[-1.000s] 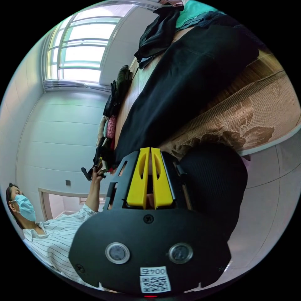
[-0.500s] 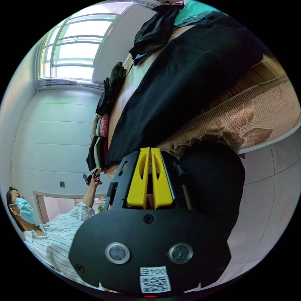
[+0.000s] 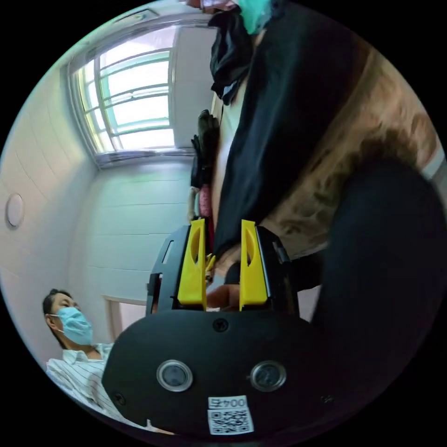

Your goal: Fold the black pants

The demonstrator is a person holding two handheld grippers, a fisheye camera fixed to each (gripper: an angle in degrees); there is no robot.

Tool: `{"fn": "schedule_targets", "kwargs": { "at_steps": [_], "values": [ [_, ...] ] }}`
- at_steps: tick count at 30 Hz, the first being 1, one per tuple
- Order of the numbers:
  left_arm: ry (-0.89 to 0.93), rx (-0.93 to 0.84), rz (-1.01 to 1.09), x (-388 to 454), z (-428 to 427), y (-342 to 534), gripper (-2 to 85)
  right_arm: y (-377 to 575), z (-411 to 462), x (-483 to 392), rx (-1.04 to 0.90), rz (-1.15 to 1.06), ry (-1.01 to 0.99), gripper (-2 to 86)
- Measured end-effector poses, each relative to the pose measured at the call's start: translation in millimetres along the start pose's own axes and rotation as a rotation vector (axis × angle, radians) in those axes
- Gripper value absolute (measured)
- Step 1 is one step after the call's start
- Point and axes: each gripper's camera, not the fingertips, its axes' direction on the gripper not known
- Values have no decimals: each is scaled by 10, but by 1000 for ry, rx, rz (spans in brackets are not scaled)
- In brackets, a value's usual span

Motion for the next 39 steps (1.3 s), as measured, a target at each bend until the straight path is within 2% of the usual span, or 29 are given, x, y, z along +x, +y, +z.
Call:
{"fn": "schedule_targets", "kwargs": {
  "at_steps": [1, 5, 10, 14, 21, 25, 30, 39],
  "values": [
    [14, 4, -37, 19, -25, -48, 64, 84, 156, 63, -16, 45, -95, 115],
    [98, 12, -137, 67, -188, -210, 72, 304, 832, 118, -115, 128, -227, 124],
    [128, 12, -158, 231, -371, -322, 75, 359, 1558, 75, -231, 190, -221, 125],
    [131, 26, -158, 411, -511, -349, 72, 272, 1944, 152, -218, 272, -186, 112],
    [82, 13, -129, 744, -647, -425, 73, 171, 2262, 321, -196, 321, -91, 115],
    [74, 12, -119, 946, -679, -444, 75, 126, 2291, 386, -133, 307, -85, 80],
    [36, 4, -107, 1151, -662, -441, 76, 81, 2355, 497, -118, 324, -36, 77],
    [-17, 44, -142, 1542, -742, -429, 106, 59, 2540, 707, -129, 360, -86, 80]
  ]
}}
